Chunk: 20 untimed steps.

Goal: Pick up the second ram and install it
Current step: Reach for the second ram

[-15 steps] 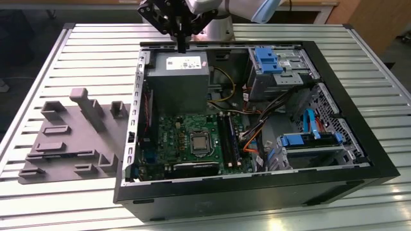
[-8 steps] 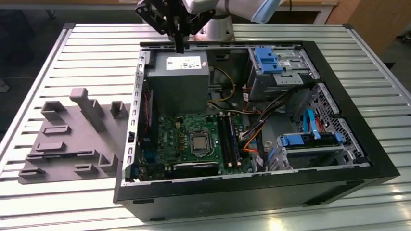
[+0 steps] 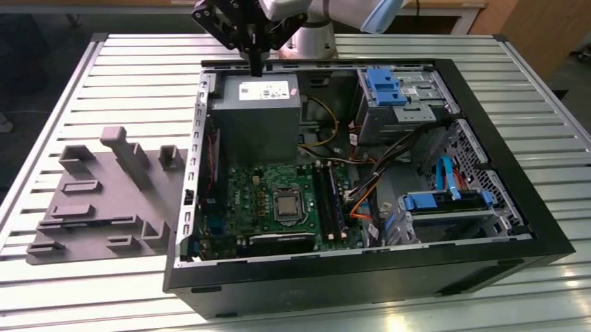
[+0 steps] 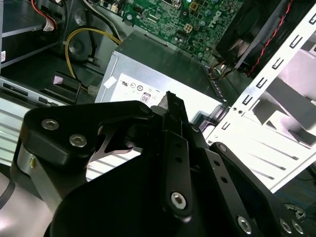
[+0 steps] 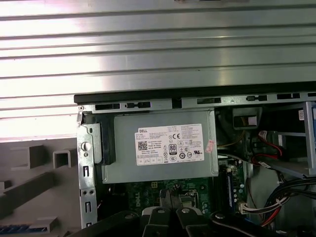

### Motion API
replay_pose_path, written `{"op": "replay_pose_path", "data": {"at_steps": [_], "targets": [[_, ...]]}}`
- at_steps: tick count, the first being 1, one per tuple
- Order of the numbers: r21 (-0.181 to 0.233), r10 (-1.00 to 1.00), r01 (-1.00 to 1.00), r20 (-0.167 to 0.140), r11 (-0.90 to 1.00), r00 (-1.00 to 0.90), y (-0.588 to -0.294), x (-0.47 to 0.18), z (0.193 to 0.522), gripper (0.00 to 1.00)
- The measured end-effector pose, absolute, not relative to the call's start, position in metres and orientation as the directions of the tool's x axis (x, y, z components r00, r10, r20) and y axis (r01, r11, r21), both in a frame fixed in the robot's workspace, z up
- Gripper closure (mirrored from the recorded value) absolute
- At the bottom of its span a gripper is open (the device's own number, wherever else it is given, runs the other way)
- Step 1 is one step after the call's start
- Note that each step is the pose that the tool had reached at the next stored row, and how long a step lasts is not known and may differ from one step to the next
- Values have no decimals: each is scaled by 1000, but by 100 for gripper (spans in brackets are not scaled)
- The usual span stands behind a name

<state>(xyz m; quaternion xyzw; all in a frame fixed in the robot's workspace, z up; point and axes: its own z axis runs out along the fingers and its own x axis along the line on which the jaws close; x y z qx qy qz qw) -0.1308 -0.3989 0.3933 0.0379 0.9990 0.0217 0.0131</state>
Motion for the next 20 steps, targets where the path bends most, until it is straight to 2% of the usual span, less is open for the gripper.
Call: {"op": "replay_pose_path", "data": {"at_steps": [20], "targets": [[44,76,75,-24,996,-997,-399,-140,393,89]]}}
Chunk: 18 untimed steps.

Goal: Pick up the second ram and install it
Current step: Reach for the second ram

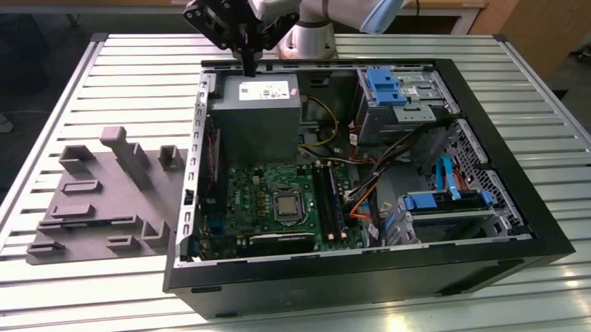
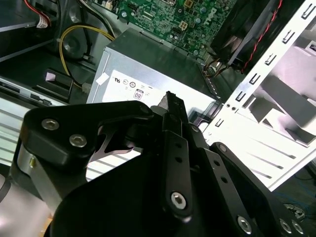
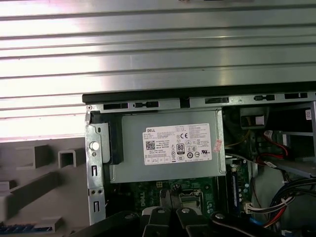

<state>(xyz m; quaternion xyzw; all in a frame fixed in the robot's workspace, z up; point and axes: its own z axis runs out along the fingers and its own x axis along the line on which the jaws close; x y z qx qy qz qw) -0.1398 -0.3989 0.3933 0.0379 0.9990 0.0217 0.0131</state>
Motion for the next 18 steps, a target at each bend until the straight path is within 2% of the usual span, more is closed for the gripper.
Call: {"op": "replay_pose_path", "data": {"at_steps": [18], "targets": [[44,76,75,-24,996,-997,-399,-148,393,89]]}}
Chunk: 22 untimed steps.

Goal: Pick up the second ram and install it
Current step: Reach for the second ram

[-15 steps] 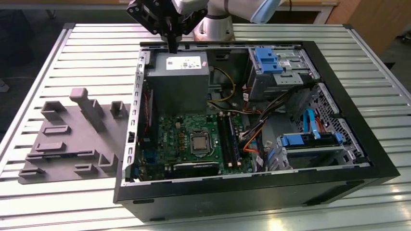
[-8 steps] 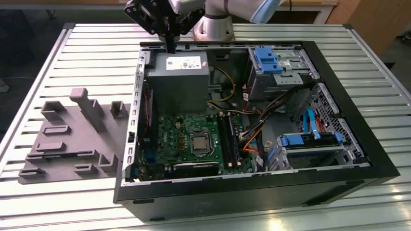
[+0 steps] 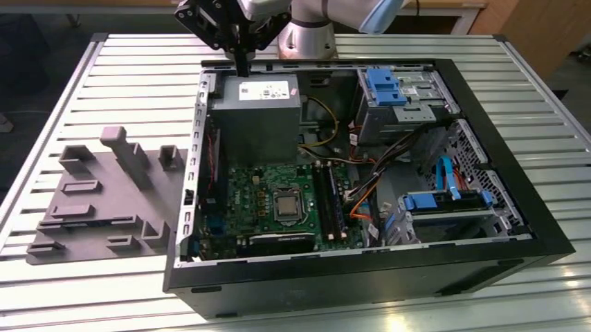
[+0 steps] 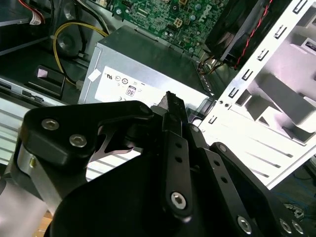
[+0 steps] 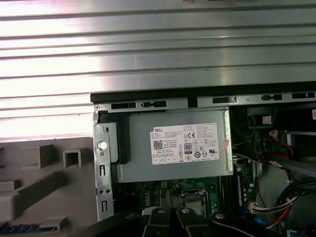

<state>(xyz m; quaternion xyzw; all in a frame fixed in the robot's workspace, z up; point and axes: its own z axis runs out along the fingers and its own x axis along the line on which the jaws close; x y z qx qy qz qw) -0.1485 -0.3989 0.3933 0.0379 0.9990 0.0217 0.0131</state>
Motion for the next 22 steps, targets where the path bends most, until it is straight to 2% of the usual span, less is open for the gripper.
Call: {"op": "replay_pose_path", "data": {"at_steps": [22], "targets": [[44,76,75,-24,996,-997,-399,-162,393,89]]}}
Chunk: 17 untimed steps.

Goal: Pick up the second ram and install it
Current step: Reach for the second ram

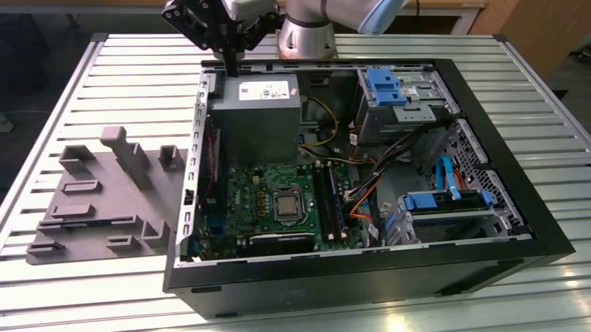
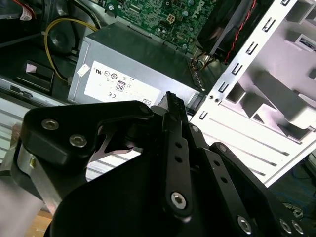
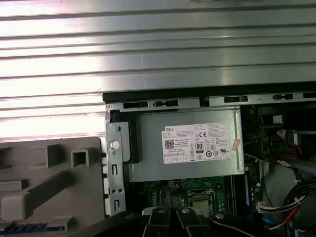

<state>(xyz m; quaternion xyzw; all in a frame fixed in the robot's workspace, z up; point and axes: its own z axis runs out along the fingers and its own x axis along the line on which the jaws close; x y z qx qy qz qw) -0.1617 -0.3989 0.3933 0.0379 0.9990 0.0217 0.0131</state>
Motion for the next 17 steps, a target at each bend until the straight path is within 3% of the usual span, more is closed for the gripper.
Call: {"op": "replay_pose_path", "data": {"at_steps": [17], "targets": [[44,76,75,-24,996,-997,-399,-173,393,89]]}}
